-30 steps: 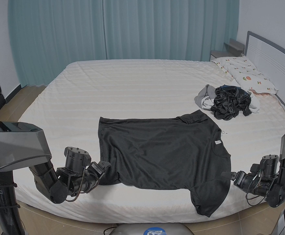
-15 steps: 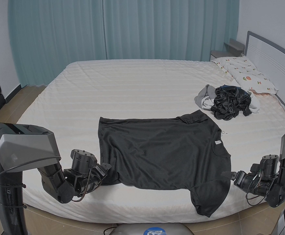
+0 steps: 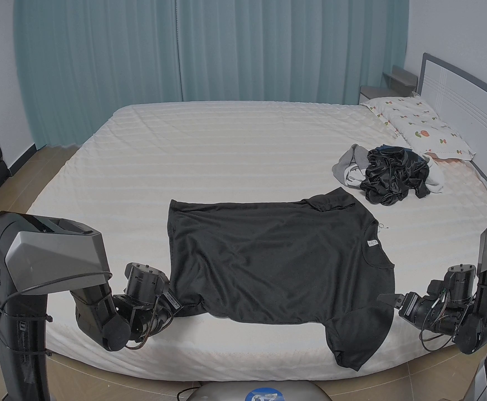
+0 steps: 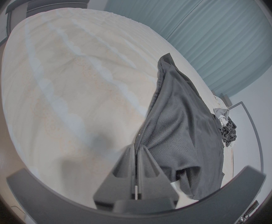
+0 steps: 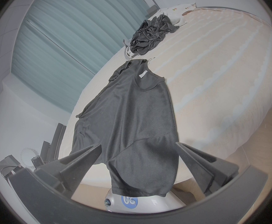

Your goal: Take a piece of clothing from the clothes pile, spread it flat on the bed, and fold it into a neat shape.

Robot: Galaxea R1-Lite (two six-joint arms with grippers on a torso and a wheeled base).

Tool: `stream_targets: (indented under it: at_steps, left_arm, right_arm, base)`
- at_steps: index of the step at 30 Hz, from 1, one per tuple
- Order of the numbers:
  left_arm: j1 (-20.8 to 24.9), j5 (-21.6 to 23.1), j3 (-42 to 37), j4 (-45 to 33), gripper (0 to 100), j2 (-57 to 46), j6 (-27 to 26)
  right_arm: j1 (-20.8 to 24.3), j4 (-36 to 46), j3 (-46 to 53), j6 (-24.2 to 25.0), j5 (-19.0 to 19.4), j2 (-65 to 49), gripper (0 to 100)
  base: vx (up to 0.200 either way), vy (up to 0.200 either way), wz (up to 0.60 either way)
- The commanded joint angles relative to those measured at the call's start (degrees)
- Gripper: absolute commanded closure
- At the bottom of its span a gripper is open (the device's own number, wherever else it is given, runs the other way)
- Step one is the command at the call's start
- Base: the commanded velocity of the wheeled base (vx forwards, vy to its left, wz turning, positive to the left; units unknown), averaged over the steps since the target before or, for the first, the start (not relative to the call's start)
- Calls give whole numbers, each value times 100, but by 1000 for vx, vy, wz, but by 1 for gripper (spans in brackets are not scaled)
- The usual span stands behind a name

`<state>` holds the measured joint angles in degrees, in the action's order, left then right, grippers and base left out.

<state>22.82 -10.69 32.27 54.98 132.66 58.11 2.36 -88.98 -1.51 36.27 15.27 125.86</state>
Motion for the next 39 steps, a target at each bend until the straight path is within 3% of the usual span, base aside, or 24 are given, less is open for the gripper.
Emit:
stream_targets:
  at_steps: [1, 14, 26, 27, 33, 39]
  left_arm:
    - [-50, 6, -318, 13, 100, -249, 16]
    - [-507, 67, -748, -14, 100, -513, 25]
    - [-639, 85, -827, -22, 100, -618, 16]
    - [-639, 85, -863, -14, 100, -653, 16]
    - [-639, 85, -898, -22, 100, -662, 7]
    - [-639, 94, -1012, -22, 100, -680, -81]
  right_arm:
    - [-96, -67, 11, 3, 204, 36, 0]
    - [-333, -67, -148, -67, 265, 449, 0]
    - [-360, -67, -271, -76, 265, 747, 0]
    - [-351, -67, -306, -93, 265, 827, 100]
    - [-333, -67, -429, -120, 204, 1037, 100]
    - [-588, -67, -306, -419, 204, 897, 100]
  base:
    - [0, 0, 0]
    - [0, 0, 0]
    - [0, 0, 0]
    - [0, 0, 0]
    - [0, 0, 0]
    - [0, 0, 0]
